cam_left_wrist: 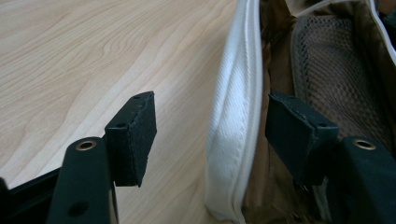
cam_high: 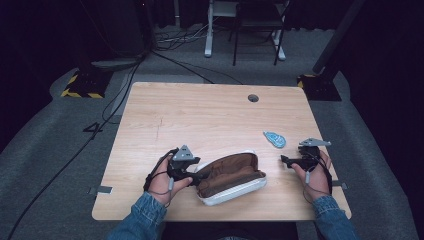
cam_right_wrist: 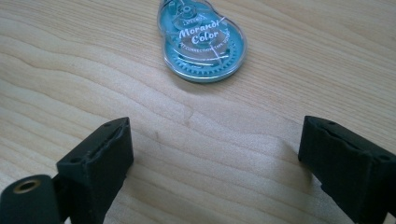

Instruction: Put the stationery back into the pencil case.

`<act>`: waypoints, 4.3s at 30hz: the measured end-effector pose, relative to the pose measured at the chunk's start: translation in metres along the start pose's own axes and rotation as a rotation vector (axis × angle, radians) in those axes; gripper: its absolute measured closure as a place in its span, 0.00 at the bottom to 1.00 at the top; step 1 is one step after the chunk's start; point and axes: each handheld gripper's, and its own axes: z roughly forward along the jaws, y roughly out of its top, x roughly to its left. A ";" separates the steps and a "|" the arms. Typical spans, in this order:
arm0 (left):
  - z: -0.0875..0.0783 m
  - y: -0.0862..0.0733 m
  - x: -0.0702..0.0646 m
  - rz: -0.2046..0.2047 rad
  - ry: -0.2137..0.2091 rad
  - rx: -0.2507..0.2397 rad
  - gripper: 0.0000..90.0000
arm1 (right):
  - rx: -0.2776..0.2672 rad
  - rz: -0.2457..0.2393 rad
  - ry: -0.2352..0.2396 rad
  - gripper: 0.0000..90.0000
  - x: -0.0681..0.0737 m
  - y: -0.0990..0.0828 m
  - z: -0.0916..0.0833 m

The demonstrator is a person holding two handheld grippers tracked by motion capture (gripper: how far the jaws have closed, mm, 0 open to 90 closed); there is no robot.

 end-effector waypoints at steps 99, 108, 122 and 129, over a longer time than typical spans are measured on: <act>-0.056 -0.100 0.066 -0.158 0.384 0.099 0.17 | 0.009 0.037 0.068 0.44 0.014 0.070 0.004; -0.056 -0.100 0.066 -0.158 0.384 0.099 0.17 | 0.001 0.035 0.084 0.44 0.020 0.082 -0.019; -0.056 -0.100 0.066 -0.158 0.384 0.100 0.17 | -0.015 -0.005 0.119 0.44 0.040 0.099 -0.053; -0.056 -0.100 0.066 -0.158 0.384 0.099 0.17 | 0.003 -0.036 0.137 0.44 0.054 0.105 -0.066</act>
